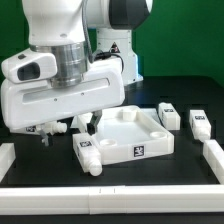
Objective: Assemble desk
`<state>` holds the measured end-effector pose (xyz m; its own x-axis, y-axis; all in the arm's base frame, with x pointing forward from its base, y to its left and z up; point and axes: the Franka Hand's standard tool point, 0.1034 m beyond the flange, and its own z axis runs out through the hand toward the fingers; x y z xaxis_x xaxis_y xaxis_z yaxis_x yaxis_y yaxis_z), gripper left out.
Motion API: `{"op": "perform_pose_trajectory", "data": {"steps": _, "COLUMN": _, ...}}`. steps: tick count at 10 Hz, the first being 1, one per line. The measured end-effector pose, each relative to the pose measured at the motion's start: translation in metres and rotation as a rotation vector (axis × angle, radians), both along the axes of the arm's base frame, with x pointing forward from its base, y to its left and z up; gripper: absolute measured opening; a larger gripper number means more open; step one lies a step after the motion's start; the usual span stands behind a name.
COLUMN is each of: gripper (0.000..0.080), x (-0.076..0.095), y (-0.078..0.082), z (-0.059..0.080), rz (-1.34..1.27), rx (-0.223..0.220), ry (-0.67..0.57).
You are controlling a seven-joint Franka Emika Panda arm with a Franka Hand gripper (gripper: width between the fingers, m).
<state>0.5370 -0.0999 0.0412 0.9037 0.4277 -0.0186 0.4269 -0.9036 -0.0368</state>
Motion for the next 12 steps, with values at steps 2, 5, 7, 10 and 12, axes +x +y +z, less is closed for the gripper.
{"op": "perform_pose_trajectory", "data": {"steps": 2, "gripper": 0.0648, "x": -0.005, "y": -0.002, "z": -0.010, "rz": -0.005, "rx": 0.001, "ry": 0.017}}
{"op": "perform_pose_trajectory", "data": {"steps": 5, "gripper": 0.0648, "x": -0.006, "y": -0.005, "z": -0.016, "rz": -0.008, "rx": 0.001, "ry": 0.022}}
{"op": "perform_pose_trajectory", "data": {"steps": 7, "gripper": 0.0648, "x": -0.005, "y": -0.009, "z": -0.017, "rz": -0.010, "rx": -0.002, "ry": 0.014}}
{"op": "perform_pose_trajectory", "data": {"steps": 10, "gripper": 0.0649, "x": -0.005, "y": -0.026, "z": -0.016, "rz": 0.002, "rx": -0.008, "ry": -0.005}}
{"op": "perform_pose_trajectory", "data": {"steps": 12, "gripper": 0.0648, "x": -0.009, "y": -0.046, "z": -0.016, "rz": 0.035, "rx": -0.016, "ry": -0.006}}
